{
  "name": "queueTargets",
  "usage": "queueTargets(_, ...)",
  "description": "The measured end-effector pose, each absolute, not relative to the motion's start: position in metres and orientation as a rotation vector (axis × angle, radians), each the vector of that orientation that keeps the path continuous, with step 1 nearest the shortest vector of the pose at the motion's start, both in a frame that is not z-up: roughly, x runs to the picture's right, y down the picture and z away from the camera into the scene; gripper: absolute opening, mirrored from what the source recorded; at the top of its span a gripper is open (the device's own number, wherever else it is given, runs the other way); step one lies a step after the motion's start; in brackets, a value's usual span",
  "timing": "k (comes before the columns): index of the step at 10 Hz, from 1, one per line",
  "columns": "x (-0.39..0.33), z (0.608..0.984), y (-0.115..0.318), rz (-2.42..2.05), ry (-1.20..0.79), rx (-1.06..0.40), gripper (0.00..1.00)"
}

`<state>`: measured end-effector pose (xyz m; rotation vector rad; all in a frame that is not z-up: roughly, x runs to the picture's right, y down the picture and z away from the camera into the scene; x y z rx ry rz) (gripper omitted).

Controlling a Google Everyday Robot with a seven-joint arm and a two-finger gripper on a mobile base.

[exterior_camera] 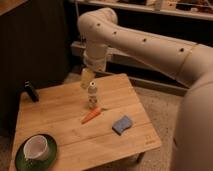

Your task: Move the arm in a circular motion

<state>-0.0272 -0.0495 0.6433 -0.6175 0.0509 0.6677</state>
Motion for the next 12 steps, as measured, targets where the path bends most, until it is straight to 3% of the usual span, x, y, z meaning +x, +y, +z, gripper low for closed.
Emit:
queueTargets(6,0.070,0.596,0.043,0.796,0.084,-0.590,0.80)
queueTargets(12,0.000,0.553,0.110,0.712,0.015,-0.626,0.80)
